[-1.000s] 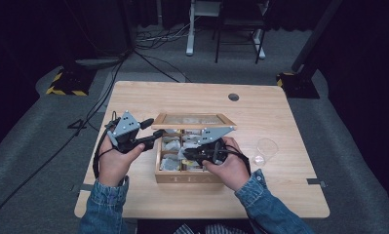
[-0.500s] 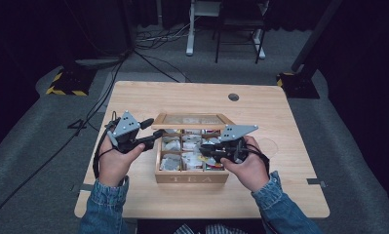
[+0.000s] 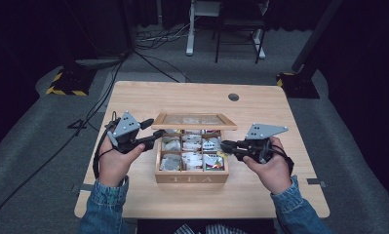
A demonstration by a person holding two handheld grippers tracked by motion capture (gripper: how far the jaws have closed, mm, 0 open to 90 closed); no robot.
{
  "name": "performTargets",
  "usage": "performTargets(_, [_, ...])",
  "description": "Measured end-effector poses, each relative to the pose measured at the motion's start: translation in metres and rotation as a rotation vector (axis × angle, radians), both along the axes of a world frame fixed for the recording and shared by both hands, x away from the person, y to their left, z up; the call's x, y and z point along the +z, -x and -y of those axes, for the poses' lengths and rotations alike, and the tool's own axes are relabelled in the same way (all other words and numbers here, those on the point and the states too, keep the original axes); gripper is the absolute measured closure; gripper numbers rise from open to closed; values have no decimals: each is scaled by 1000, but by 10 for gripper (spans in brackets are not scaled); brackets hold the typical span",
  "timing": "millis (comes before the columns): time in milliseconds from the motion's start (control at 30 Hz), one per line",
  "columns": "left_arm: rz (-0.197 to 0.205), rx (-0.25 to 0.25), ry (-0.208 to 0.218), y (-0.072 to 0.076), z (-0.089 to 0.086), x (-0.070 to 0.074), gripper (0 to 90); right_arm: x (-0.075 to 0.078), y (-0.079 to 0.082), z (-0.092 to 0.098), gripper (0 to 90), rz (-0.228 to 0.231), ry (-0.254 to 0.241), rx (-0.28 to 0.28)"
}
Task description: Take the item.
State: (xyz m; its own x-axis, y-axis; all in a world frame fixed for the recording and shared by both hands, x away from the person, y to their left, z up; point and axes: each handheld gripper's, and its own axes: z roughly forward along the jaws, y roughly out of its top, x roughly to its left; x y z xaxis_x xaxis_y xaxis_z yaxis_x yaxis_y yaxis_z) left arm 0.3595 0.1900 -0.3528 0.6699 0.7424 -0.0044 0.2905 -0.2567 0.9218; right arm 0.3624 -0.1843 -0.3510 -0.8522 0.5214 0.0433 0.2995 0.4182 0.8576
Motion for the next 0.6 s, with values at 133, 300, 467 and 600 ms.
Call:
performTargets(133, [-1,-2,3,0,0,0,498,1,0,12,812,2,-20,-26])
performTargets(300, [0,-3,0,0,0,-1,498,2,3,25,812,16,-34,-58])
performTargets(467, [-1,-1,0,1,0,-1,498,2,6,41,812,30,-57,-99])
performTargets(600, [-2,0,1,1,0,-1,498,1,6,54,811,28,-70,-124])
